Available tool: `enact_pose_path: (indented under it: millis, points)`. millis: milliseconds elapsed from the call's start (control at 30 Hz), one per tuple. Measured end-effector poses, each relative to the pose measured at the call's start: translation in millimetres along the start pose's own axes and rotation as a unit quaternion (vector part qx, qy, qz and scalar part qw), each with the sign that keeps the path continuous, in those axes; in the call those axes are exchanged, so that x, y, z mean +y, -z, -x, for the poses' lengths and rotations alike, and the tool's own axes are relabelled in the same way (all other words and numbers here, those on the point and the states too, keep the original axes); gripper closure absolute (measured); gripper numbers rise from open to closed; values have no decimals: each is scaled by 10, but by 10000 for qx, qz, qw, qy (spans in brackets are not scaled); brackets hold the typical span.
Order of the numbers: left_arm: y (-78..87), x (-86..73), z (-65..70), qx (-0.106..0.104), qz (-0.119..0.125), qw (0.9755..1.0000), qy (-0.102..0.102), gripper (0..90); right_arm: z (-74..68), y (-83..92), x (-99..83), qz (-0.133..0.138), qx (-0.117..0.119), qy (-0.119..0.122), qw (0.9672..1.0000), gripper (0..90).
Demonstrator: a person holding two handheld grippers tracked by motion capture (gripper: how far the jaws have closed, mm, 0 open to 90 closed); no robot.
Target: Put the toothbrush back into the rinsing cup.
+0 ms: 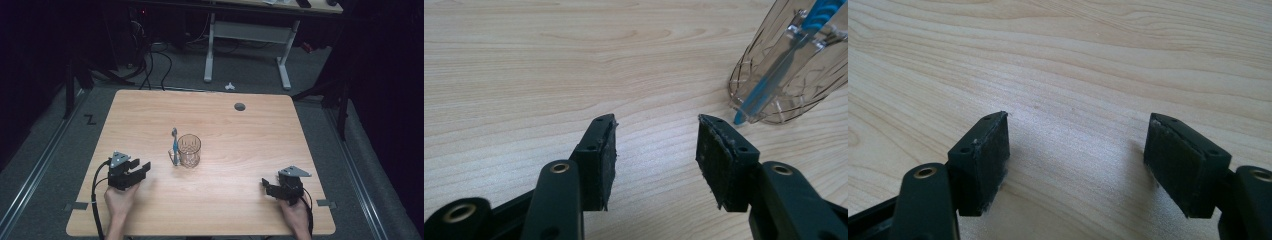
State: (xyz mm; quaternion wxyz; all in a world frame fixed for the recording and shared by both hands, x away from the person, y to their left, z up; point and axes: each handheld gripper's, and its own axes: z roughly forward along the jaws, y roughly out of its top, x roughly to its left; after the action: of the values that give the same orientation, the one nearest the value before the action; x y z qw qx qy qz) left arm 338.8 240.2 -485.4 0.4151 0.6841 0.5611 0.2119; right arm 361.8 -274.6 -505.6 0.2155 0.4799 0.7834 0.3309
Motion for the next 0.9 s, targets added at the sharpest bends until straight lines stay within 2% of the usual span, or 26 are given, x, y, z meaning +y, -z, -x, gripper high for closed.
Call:
enact_pose_path:
  millis: [267, 900]
  points:
    - [-78, -17, 48, 46, -98, 9999, -127, 506, 0, 0, 0, -1, 0, 0, 10000, 264]
    - [-210, -113, 45, 194, -223, 9995, -120, 506, 0, 0, 0, -1, 0, -2, 10000, 264]
